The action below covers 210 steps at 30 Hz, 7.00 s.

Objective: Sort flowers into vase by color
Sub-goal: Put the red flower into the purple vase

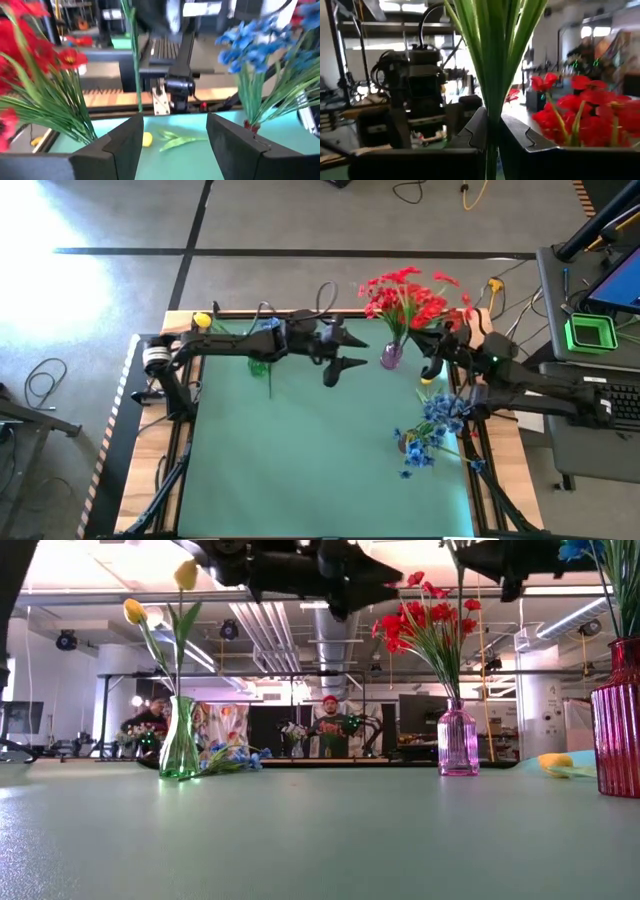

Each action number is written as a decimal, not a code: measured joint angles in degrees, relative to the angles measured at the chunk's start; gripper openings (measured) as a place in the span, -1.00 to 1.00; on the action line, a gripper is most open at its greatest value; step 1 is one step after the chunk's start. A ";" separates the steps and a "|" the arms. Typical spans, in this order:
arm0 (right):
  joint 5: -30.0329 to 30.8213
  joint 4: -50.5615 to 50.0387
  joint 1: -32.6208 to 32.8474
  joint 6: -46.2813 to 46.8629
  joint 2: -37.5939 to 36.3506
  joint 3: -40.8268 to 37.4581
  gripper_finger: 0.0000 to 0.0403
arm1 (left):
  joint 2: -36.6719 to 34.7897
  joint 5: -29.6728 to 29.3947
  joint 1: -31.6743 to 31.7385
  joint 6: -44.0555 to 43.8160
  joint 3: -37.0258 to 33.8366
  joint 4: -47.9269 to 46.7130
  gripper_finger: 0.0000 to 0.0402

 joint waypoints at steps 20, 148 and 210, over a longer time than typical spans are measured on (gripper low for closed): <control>12.10 11.52 0.02 -6.46 -1.73 -8.93 -0.90 | -14.85 -0.07 -8.07 3.07 -10.30 4.79 0.02; 22.28 40.85 0.02 -9.42 16.01 -19.27 -0.88 | -49.76 -29.03 -33.04 -1.48 -28.25 -29.14 0.02; 22.69 43.30 0.02 -10.99 16.75 -18.73 -0.89 | -46.24 -36.68 -33.01 1.56 -29.87 -21.88 0.02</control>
